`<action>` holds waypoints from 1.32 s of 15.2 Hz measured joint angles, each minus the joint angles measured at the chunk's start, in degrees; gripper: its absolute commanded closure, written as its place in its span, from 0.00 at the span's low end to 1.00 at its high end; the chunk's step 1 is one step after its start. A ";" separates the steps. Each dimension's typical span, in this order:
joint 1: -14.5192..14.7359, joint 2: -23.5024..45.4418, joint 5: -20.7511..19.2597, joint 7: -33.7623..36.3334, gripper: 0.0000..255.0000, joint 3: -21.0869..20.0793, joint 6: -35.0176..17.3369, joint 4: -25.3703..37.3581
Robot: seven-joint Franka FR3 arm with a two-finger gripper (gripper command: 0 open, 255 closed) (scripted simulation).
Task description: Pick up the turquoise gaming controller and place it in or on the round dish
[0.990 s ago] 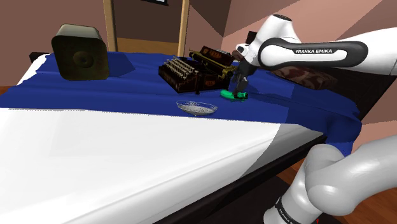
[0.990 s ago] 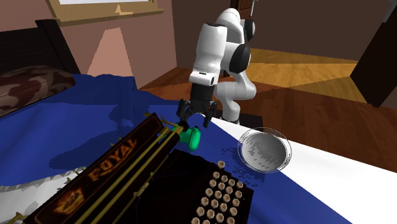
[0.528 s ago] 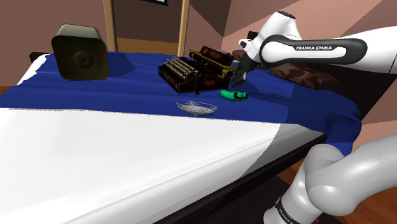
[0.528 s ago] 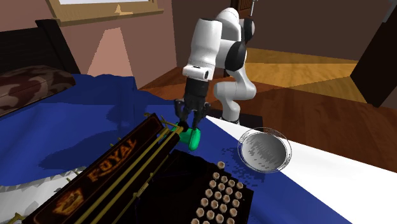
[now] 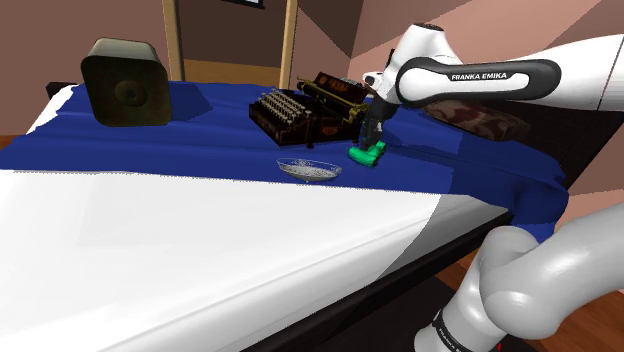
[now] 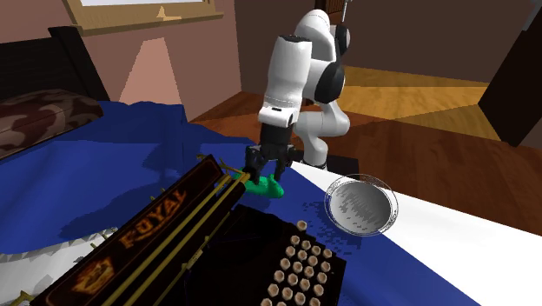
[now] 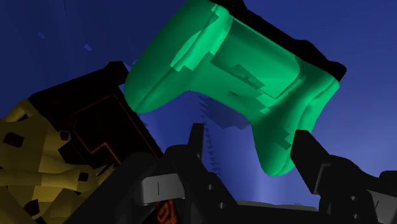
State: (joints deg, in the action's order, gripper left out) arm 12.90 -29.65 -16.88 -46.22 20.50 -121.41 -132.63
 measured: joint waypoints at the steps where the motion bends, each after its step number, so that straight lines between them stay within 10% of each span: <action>1: 0.46 3.53 0.67 1.28 0.00 -1.15 6.00 4.32; 5: 1.72 11.83 1.79 4.25 0.00 -2.98 18.48 12.86; 17: 2.87 12.58 1.40 4.74 0.00 -1.74 13.83 9.67; 18: 2.86 12.81 1.37 4.60 1.00 -1.64 13.30 9.53; 20: 2.90 13.08 1.34 4.51 1.00 -1.61 12.15 9.46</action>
State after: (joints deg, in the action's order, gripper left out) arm 15.80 -16.57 -15.53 -41.71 18.89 -109.26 -123.16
